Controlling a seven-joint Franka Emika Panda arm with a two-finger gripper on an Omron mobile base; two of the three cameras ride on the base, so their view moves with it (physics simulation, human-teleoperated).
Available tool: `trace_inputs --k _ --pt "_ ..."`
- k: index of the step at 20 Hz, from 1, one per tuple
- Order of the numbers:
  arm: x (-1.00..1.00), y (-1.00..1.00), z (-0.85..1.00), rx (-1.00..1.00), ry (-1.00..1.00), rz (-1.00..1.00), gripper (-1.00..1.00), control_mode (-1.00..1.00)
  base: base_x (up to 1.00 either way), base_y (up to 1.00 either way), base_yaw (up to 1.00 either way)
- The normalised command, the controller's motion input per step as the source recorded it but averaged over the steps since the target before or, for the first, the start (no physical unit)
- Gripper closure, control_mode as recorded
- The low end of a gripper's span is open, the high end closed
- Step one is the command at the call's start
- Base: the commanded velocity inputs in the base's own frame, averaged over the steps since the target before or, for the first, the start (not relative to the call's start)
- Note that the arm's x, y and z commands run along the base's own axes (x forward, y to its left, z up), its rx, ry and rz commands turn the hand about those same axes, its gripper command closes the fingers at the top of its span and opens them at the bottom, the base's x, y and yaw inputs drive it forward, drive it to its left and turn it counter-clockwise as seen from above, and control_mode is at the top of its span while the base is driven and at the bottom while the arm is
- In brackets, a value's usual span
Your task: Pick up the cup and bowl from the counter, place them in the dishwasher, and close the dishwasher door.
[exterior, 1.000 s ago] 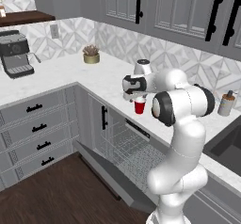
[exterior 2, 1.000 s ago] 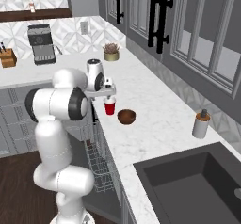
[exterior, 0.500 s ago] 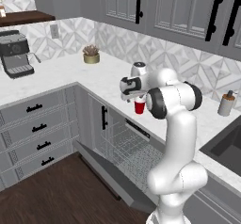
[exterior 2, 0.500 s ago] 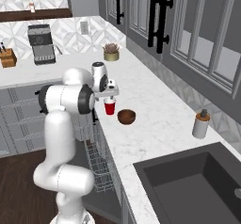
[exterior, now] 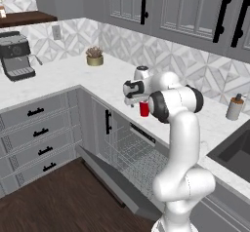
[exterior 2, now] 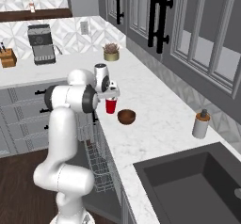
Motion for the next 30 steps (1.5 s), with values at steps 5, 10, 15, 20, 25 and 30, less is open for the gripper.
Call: trace_inputs --k 5,10,15,20,25,30 --pt "-0.20 0.00 -0.29 -0.03 0.15 0.00 1.00 -1.00 0.00 0.00 0.00" --pt "-0.22 0.00 -0.19 0.00 0.10 0.00 1.00 -1.00 0.00 0.00 0.00" --pt "-0.25 0.00 -0.05 0.00 0.01 0.00 1.00 -1.00 0.00 0.00 0.00" --pt "-0.21 0.04 0.04 0.00 -0.05 0.00 1.00 -1.00 0.00 0.00 0.00" --pt "-0.98 0.51 0.15 0.03 -0.03 0.00 1.00 -1.00 0.00 0.00 0.00" --pt "-1.00 0.58 0.01 0.09 0.01 0.00 1.00 -1.00 0.00 0.00 0.00"
